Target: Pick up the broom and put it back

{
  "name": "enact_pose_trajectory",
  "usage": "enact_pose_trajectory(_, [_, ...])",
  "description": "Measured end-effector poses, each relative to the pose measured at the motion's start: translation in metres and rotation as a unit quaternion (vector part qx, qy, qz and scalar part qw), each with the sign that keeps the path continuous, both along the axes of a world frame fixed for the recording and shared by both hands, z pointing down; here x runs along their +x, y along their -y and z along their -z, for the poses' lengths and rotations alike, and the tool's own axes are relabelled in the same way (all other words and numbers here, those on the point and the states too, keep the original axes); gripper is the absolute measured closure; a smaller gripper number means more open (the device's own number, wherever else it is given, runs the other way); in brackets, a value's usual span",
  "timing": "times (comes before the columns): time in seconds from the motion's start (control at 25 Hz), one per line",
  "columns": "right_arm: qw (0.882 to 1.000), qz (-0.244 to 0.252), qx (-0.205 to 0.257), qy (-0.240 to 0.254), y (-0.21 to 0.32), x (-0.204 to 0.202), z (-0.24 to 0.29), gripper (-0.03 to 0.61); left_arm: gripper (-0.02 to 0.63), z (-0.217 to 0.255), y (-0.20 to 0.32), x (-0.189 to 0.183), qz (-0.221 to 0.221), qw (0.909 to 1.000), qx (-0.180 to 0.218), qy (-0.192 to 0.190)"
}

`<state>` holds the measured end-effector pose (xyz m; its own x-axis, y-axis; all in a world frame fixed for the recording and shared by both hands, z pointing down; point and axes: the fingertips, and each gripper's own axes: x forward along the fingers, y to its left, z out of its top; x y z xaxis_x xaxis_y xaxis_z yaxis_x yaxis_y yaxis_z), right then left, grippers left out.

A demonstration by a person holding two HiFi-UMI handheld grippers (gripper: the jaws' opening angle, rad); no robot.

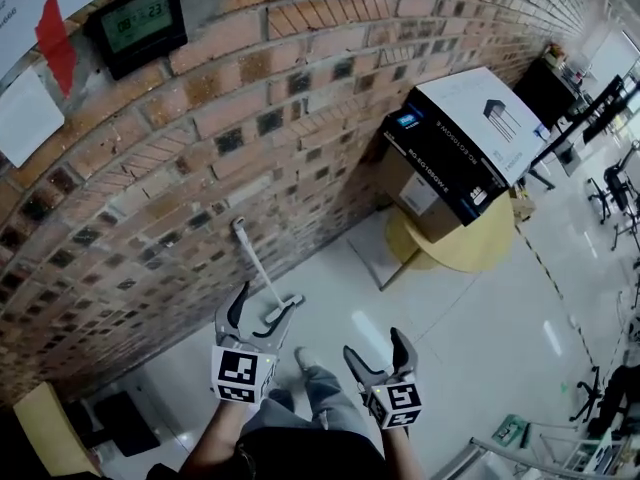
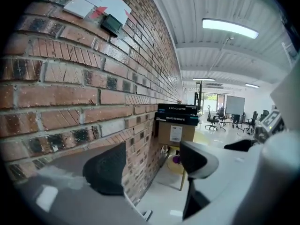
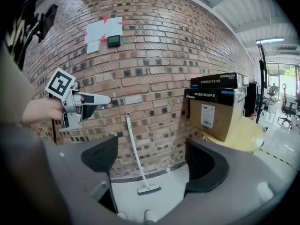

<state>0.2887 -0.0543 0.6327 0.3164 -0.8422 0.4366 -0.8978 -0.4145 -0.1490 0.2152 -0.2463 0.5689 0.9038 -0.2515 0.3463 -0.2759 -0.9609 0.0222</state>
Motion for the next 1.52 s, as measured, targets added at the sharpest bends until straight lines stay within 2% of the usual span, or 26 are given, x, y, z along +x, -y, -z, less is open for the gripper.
enact_pose_trajectory(0.16, [0.999, 0.024, -0.003, -0.022, 0.014, -0.013, -0.036, 0.140, 0.250, -0.006, 0.002, -0.002, 0.003, 1.0000, -0.007, 0.002])
enact_pose_trajectory(0.32, [0.997, 0.067, -0.027, -0.008, 0.040, -0.029, -0.083, 0.150, 0.250, -0.012, 0.015, -0.015, 0.022, 0.9997, -0.010, 0.006])
enact_pose_trajectory(0.48, [0.990, 0.129, -0.054, 0.018, 0.076, -0.047, -0.125, 0.153, 0.251, -0.015, 0.031, -0.034, 0.052, 0.9985, -0.016, 0.010])
enact_pose_trajectory(0.72, [0.978, 0.193, -0.059, 0.053, 0.143, -0.063, -0.164, 0.160, 0.252, -0.016, 0.054, -0.078, 0.121, 0.9922, -0.020, 0.023])
enact_pose_trajectory(0.88, [0.966, 0.243, -0.056, 0.063, 0.207, -0.070, -0.181, 0.164, 0.252, -0.013, 0.073, -0.113, 0.185, 0.9823, -0.015, 0.026])
enact_pose_trajectory(1.04, [0.966, 0.243, -0.062, 0.062, 0.258, -0.061, -0.193, 0.178, 0.252, -0.006, 0.090, -0.143, 0.220, 0.9751, -0.011, 0.024])
enact_pose_trajectory(1.2, [0.965, 0.249, -0.053, 0.057, 0.317, -0.056, -0.193, 0.198, 0.252, 0.000, 0.095, -0.180, 0.268, 0.9631, -0.006, 0.026])
enact_pose_trajectory(1.36, [0.968, 0.239, -0.064, 0.049, 0.364, -0.043, -0.198, 0.217, 0.252, -0.004, 0.092, -0.215, 0.309, 0.9504, -0.011, 0.037])
enact_pose_trajectory(1.52, [0.973, 0.205, -0.088, 0.065, 0.386, -0.029, -0.211, 0.287, 0.250, -0.009, 0.086, -0.235, 0.328, 0.9432, -0.018, 0.048])
